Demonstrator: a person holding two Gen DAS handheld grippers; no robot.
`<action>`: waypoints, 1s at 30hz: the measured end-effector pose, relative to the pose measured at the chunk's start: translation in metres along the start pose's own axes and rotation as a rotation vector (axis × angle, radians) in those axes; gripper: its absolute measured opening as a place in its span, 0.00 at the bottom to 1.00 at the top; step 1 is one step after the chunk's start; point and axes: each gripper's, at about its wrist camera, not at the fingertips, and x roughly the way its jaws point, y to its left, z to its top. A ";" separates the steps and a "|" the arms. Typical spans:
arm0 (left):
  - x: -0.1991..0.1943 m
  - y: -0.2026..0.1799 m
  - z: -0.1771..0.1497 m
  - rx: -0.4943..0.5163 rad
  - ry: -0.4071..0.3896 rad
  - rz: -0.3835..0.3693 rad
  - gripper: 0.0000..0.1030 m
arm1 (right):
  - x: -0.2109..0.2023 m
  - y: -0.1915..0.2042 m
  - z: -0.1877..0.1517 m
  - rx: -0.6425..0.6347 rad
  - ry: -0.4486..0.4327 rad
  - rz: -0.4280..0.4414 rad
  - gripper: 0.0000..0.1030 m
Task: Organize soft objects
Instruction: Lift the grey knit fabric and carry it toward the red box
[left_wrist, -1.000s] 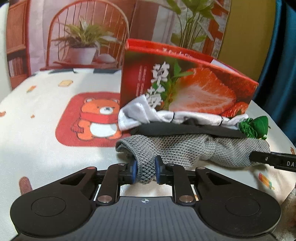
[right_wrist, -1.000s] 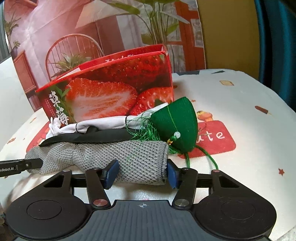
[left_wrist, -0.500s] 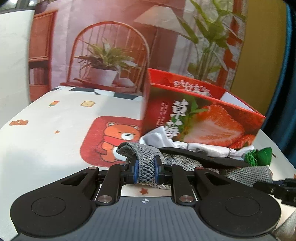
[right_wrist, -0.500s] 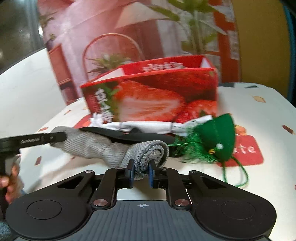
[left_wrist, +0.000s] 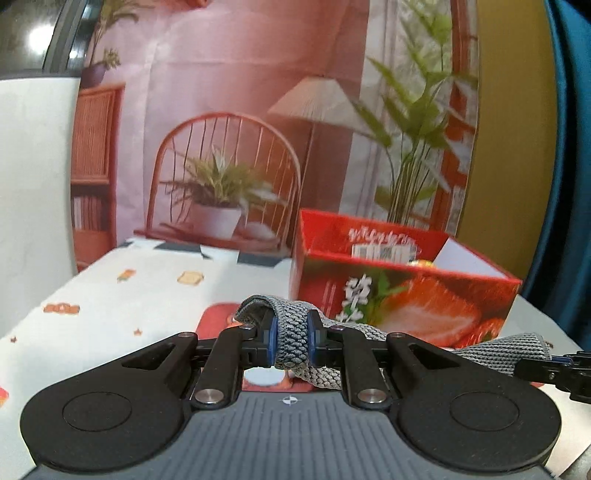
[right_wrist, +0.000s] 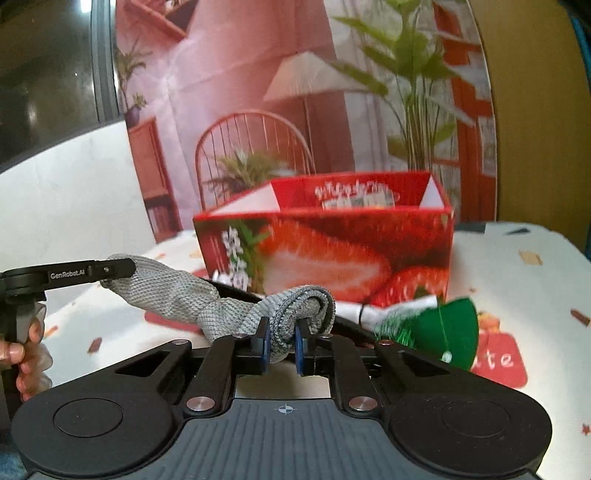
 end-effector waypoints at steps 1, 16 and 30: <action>-0.001 0.000 0.002 -0.003 -0.008 0.000 0.16 | -0.001 -0.001 0.002 0.000 -0.008 -0.001 0.11; -0.012 -0.003 0.049 -0.043 -0.140 -0.025 0.16 | -0.009 -0.010 0.050 -0.003 -0.157 0.007 0.11; 0.032 -0.048 0.102 0.096 -0.199 -0.100 0.16 | 0.019 -0.048 0.114 0.011 -0.239 -0.055 0.11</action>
